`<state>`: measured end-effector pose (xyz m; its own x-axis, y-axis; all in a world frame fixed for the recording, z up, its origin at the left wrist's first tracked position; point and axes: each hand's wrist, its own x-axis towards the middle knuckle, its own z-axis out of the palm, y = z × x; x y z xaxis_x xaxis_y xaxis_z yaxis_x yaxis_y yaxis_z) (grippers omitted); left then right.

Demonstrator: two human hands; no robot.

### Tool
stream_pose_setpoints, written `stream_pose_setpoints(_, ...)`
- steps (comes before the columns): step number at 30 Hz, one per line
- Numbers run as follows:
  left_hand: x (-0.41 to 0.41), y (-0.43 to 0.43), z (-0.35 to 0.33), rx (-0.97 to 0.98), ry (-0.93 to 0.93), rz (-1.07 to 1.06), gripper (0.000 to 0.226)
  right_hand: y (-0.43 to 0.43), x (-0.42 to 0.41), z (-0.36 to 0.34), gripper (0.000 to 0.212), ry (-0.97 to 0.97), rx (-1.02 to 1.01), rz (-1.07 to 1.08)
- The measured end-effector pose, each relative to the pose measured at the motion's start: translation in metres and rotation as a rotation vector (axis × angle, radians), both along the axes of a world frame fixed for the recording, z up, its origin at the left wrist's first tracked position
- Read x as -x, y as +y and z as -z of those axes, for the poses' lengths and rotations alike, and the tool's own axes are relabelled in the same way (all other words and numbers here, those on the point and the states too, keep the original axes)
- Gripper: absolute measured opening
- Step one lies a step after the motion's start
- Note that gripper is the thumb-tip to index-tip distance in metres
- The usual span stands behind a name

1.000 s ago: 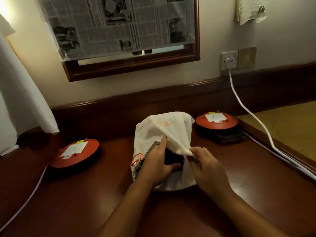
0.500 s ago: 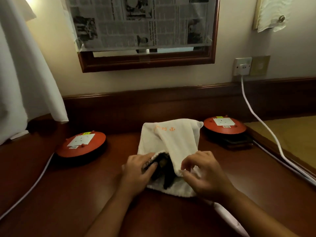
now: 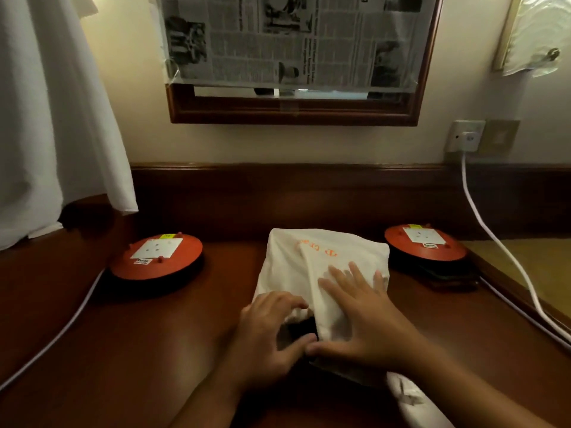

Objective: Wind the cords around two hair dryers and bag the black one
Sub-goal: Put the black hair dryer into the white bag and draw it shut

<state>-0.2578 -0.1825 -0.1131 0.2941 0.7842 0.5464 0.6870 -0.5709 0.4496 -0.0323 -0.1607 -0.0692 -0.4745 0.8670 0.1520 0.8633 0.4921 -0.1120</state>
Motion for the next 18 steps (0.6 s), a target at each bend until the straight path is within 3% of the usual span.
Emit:
stream_pose_setpoints(7, -0.004, 0.005, 0.008, 0.094, -0.001, 0.031, 0.054, -0.022, 0.01, 0.018, 0.106, 0.019, -0.095, -0.052)
stream_pose_setpoints(13, -0.002, 0.011, 0.014, 0.137, -0.069, 0.031, 0.028, -0.026, 0.015, 0.03, 0.061, 0.29, -0.26, -0.132)
stream_pose_setpoints(18, -0.005, 0.016, 0.02, 0.101, -0.045, -0.033, 0.013, -0.022, -0.001, 0.044, 0.028, 0.341, -0.4, -0.224)
